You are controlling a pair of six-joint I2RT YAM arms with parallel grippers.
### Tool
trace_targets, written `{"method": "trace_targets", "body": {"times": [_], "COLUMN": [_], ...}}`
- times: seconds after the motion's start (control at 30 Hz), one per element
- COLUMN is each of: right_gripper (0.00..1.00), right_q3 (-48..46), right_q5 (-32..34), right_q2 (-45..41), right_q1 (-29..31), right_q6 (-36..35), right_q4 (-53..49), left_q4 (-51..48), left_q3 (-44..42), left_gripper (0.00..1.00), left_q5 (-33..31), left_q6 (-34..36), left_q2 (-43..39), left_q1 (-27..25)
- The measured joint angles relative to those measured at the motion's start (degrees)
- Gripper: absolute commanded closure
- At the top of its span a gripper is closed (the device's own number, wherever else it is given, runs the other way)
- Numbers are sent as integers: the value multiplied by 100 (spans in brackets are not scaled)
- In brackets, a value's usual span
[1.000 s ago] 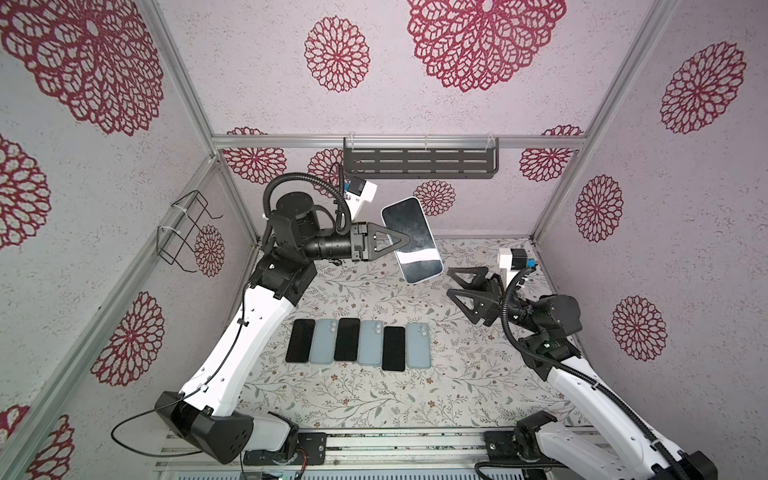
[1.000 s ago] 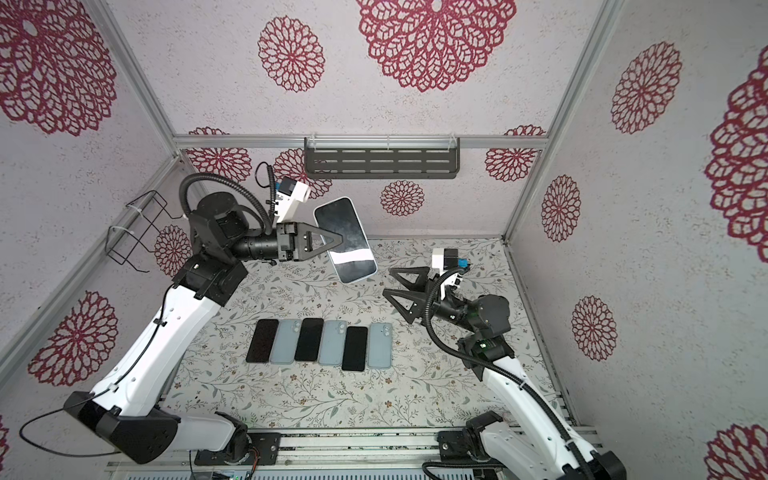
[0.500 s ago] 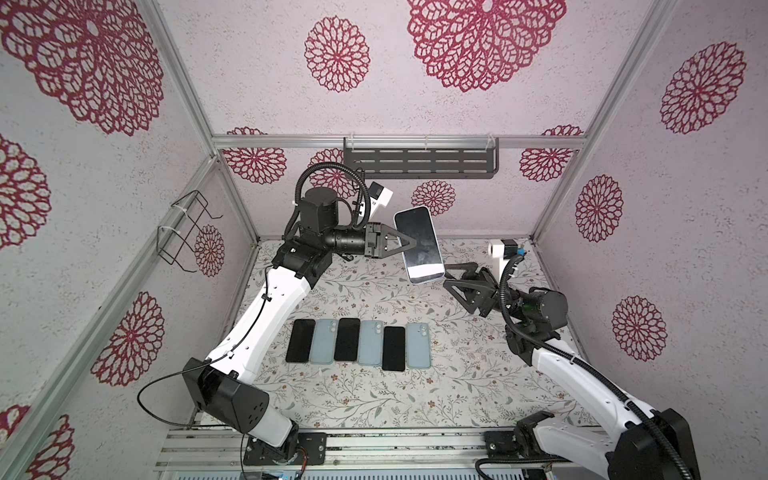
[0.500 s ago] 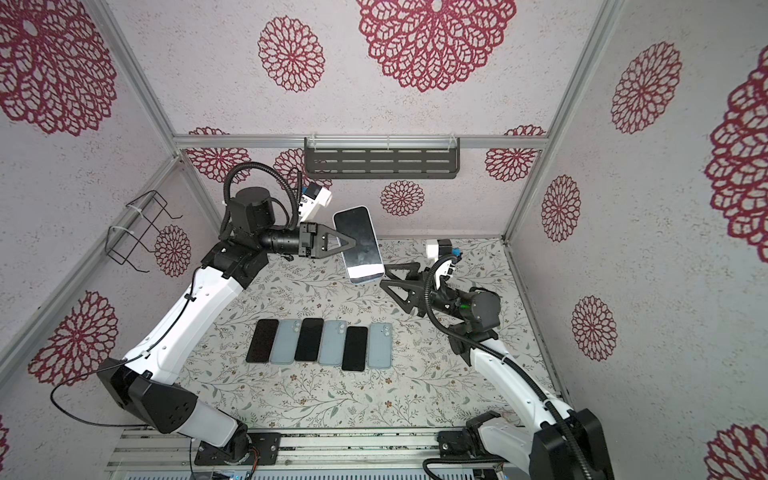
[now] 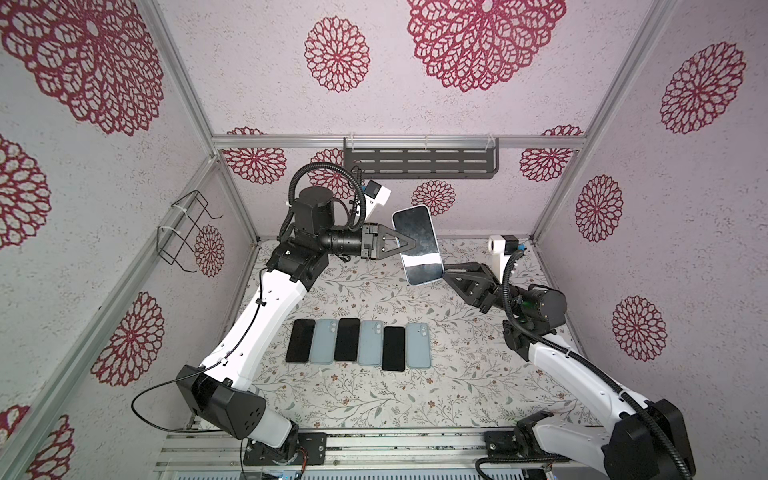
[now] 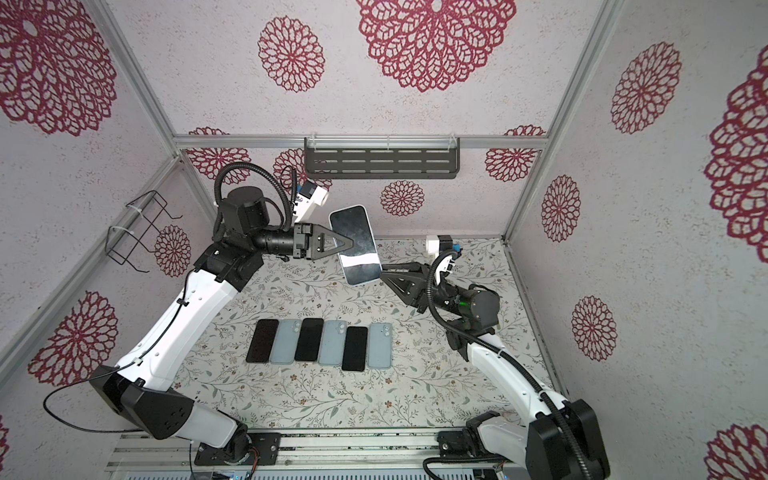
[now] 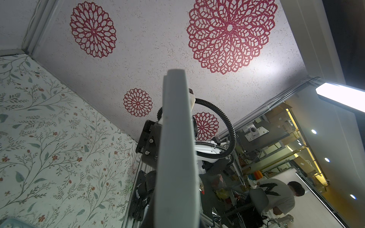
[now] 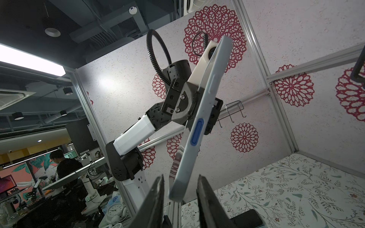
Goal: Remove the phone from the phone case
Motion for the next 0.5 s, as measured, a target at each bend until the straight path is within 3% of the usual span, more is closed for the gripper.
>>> {"method": "trace_targets", "body": {"times": [0.37, 0.5], "right_gripper": [77, 87], "right_q3": [42, 68], "right_q5": [-39, -94], "right_q2": [133, 175], "right_q1": [2, 7], "right_q6": [111, 175], "right_q4": [175, 232], "left_q4": [0, -92], "left_q3": [0, 55], "left_gripper": [100, 100], "left_q5": [-48, -94], "left_q6": [4, 92], "left_q2": [0, 0], "left_q1": [0, 0]}}
